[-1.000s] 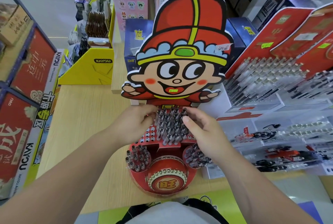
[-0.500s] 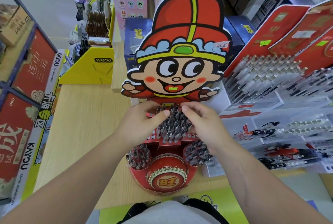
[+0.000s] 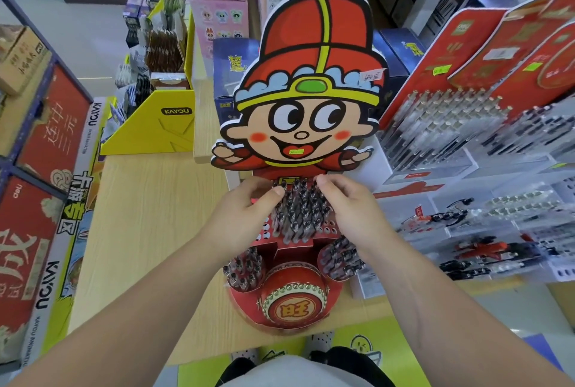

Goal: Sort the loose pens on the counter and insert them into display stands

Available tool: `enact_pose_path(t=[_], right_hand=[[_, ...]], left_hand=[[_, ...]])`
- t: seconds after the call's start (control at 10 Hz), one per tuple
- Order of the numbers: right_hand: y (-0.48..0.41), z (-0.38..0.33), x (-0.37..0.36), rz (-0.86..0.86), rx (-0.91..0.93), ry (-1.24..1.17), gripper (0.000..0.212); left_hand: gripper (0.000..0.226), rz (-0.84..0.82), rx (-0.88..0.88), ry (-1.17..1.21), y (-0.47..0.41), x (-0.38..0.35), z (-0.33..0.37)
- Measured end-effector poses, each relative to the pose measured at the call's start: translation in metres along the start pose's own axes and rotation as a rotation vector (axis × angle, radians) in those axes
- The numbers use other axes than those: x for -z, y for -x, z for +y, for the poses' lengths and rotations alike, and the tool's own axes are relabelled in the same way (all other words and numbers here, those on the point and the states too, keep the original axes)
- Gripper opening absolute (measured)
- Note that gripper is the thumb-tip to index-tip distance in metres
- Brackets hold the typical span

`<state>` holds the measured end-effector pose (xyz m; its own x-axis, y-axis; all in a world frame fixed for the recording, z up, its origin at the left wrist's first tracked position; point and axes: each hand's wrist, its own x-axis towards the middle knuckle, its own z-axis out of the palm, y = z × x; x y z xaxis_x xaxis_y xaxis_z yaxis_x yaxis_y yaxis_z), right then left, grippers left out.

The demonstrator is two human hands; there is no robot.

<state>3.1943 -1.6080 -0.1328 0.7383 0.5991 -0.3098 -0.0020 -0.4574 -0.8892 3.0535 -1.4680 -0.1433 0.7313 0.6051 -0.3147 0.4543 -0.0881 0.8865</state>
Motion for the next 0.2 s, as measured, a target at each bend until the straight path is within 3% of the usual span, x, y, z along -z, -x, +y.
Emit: enact_pose_path(t=[0.2], right_hand=[[0.0110, -0.0155, 0.0115, 0.042, 0.025, 0.017, 0.024]], left_hand=[[0.025, 0.110, -0.055, -0.047, 0.0093, 0.0161, 0.0073]])
